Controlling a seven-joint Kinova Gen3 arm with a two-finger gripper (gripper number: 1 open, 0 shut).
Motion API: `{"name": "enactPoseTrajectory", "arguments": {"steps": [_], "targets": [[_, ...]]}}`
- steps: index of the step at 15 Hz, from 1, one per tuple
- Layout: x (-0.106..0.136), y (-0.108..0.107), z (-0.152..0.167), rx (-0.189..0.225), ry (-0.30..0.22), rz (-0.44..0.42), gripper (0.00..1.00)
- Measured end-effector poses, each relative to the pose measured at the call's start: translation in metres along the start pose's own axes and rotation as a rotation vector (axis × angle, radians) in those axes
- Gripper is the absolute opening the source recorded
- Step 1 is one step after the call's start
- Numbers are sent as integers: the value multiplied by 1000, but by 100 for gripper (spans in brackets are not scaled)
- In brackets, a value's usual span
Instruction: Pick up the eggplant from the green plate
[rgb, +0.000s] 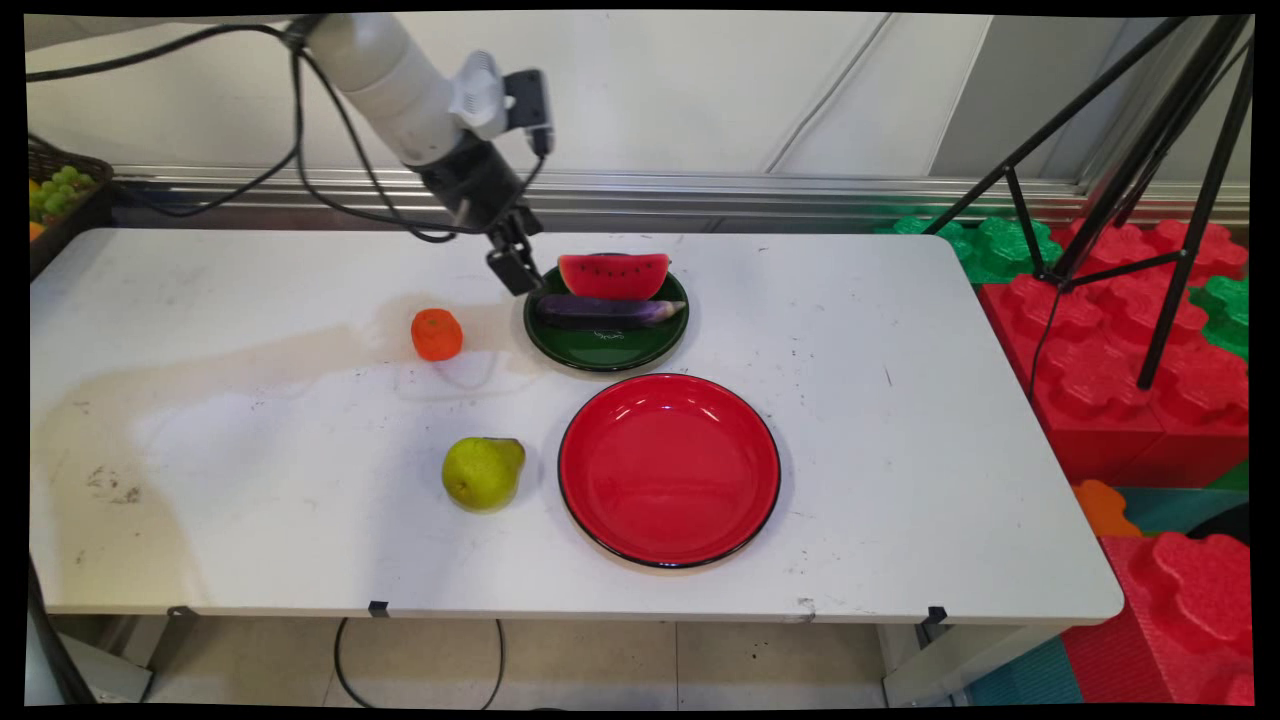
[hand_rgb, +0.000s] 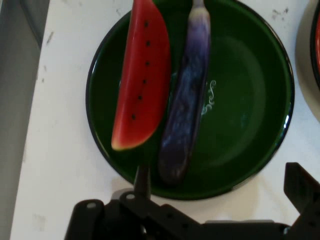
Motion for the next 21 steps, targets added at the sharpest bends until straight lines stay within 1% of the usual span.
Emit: {"name": "enactPoseTrajectory", "arguments": {"steps": [4,8,15,21], "targets": [[19,0,21,-1,-14,41,100],[32,1,54,-16,-37,83,100],[41,0,106,-49,-56,130,100],[43,0,131,-64,-53,154,100]]}}
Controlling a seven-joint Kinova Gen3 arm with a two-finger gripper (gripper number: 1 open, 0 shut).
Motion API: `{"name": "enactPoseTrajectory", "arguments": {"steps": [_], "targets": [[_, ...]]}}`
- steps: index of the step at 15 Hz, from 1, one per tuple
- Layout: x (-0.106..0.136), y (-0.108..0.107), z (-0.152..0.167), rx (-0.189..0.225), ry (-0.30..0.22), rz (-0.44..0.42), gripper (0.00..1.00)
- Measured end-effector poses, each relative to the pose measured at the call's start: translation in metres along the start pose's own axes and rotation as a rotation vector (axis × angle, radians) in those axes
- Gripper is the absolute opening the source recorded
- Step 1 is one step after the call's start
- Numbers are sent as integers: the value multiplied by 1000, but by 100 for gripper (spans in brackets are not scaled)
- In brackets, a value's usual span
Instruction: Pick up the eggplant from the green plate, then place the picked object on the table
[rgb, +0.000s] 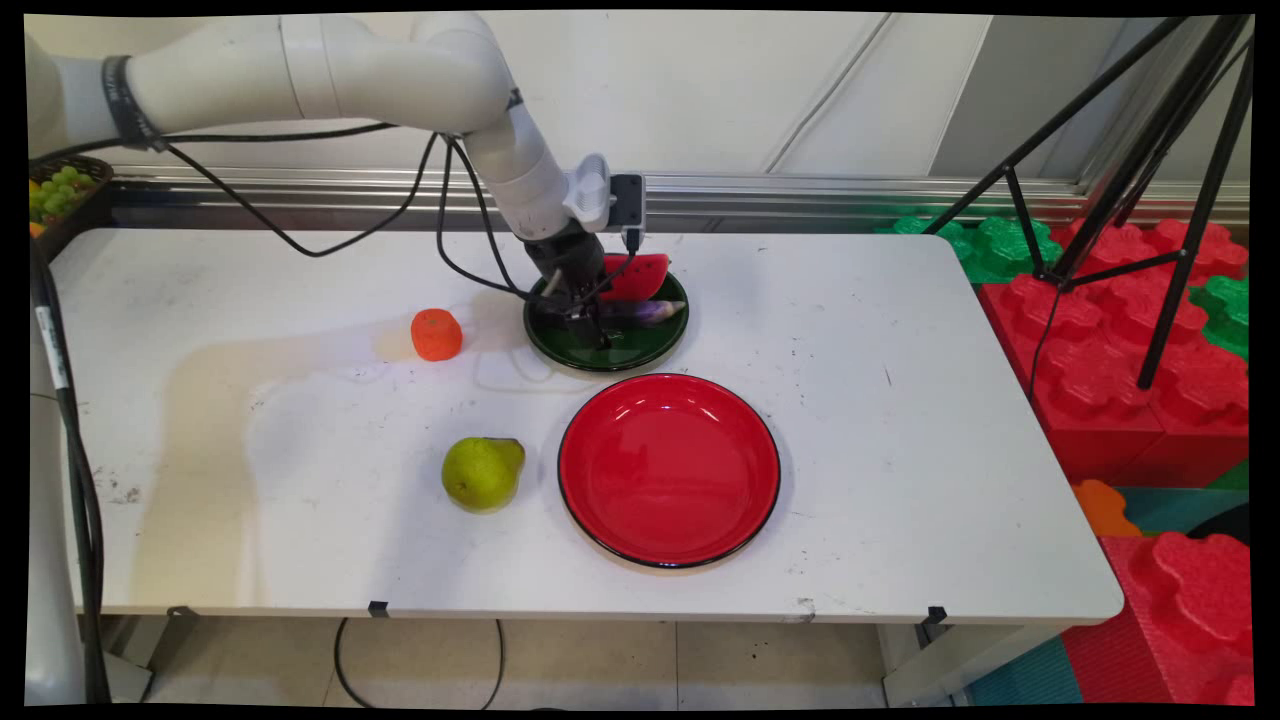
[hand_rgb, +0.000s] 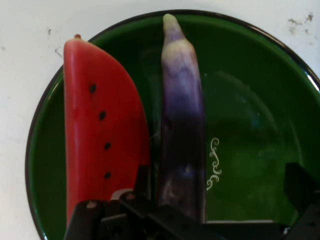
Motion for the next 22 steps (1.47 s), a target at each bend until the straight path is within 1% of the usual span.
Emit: {"name": "enactPoseTrajectory", "arguments": {"steps": [7,8,13,17,19,22], "targets": [[1,2,19,-9,0,10,100],[1,2,21,-6,0,9,0],[0,3,22,18,3,8,0],[-2,6,12,45,13,5,0],[-2,7,1,58,25,-2,0],[0,9,-27,77,49,-19,0]]}}
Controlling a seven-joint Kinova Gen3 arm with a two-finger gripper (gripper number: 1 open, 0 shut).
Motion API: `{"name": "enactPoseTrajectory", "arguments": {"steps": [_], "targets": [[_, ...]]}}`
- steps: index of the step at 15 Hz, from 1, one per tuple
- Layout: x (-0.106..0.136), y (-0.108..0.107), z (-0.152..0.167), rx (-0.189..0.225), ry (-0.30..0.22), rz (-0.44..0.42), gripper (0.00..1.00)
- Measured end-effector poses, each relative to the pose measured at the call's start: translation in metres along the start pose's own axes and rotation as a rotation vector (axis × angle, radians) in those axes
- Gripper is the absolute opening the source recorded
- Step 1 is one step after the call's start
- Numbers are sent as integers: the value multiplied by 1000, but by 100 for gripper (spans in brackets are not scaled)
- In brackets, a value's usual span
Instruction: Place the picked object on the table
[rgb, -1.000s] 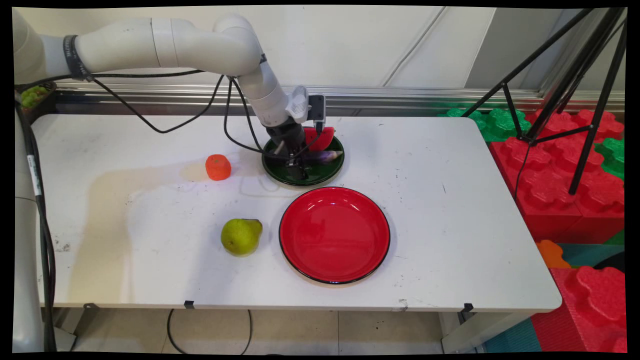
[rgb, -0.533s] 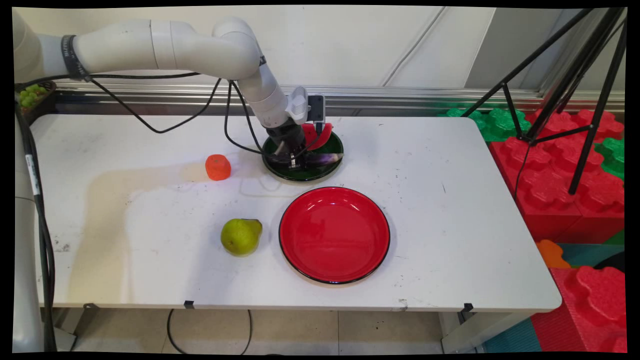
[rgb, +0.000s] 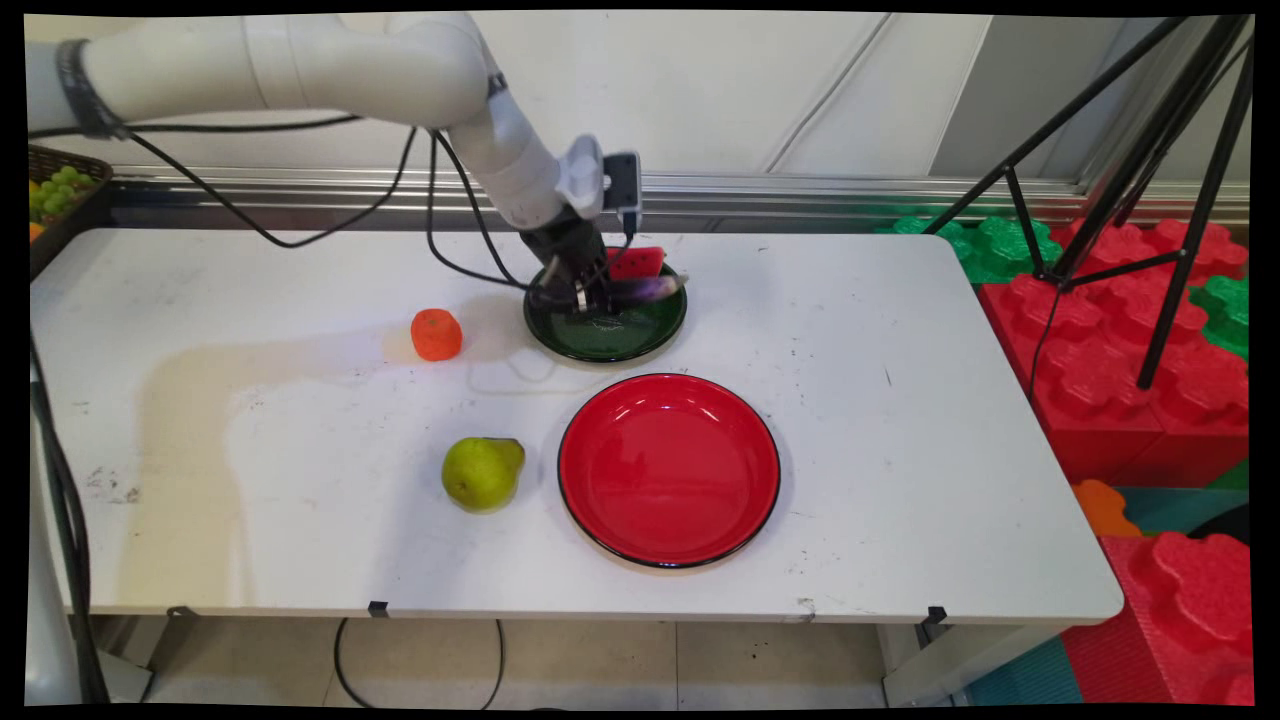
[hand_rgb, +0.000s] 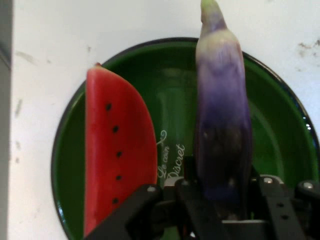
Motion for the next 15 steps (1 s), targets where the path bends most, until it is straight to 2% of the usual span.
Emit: {"name": "enactPoseTrajectory", "arguments": {"steps": [4,9,15], "targets": [[2,-1,-54,18,39,8,0],[-5,2,-128,10,88,28,0],[-37,15,-186,-25,80,-29,0]]}}
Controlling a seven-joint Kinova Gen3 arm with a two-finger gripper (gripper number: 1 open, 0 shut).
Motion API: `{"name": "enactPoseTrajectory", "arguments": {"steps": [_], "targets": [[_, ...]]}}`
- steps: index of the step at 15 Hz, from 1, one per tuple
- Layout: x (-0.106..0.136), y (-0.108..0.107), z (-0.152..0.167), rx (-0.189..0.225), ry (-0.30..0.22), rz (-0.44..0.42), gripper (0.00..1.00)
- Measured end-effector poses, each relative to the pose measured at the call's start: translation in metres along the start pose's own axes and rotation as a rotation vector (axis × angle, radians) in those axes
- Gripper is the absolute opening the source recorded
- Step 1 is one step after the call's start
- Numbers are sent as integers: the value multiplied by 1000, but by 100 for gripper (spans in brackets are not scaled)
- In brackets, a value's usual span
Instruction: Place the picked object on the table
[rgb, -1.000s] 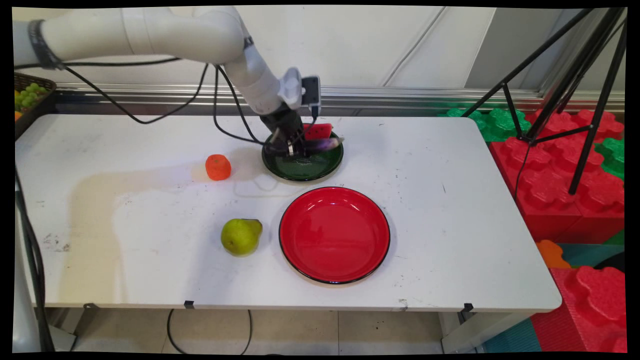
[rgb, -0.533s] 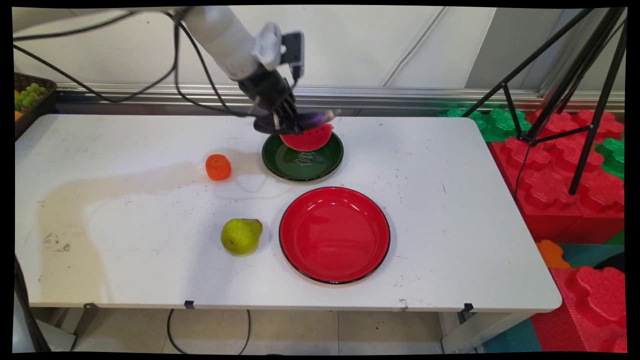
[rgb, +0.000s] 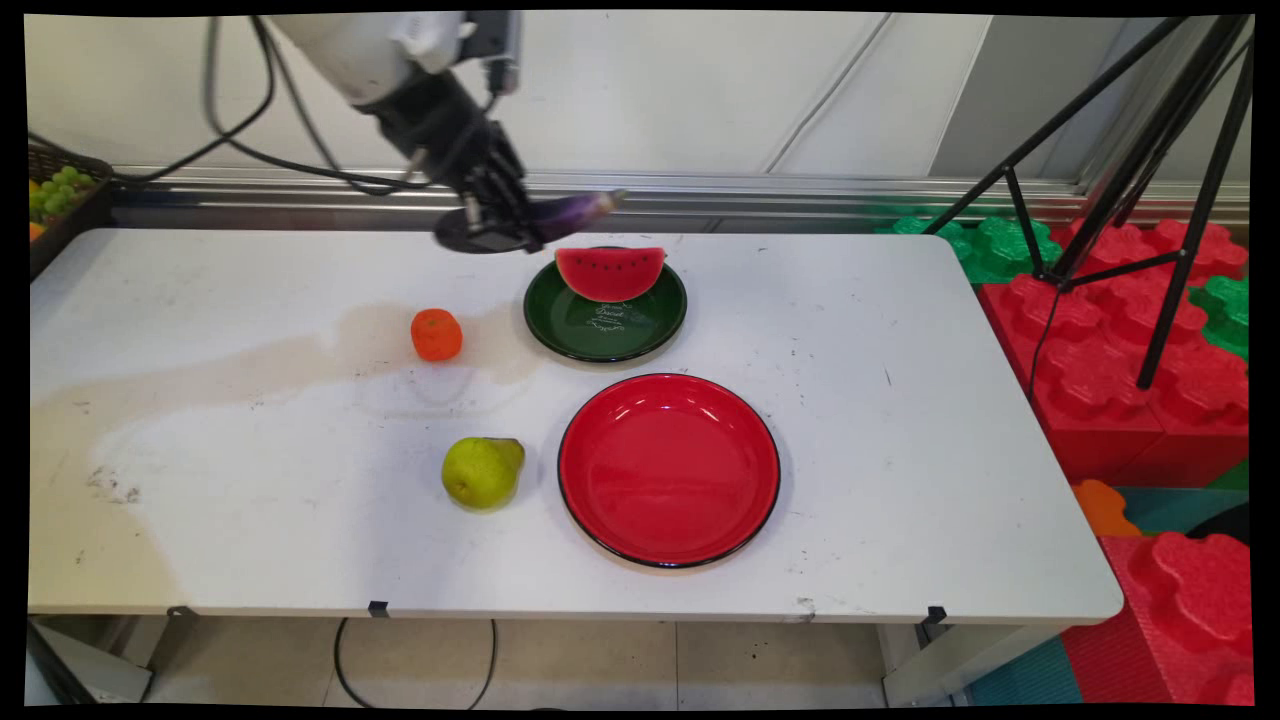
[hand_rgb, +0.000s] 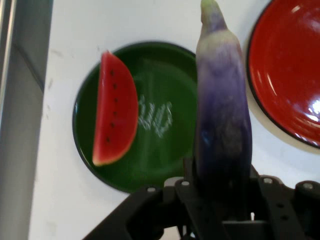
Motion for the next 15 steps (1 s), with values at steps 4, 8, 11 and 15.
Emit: {"name": "enactPoseTrajectory", "arguments": {"steps": [4,8,11,15], "targets": [[-29,16,-29,-31,-42,-49,0],[-57,33,-47,-56,-95,-95,0],[-73,45,-50,-67,-130,-121,0],[-90,60,-39,-84,-179,-150,0]]}}
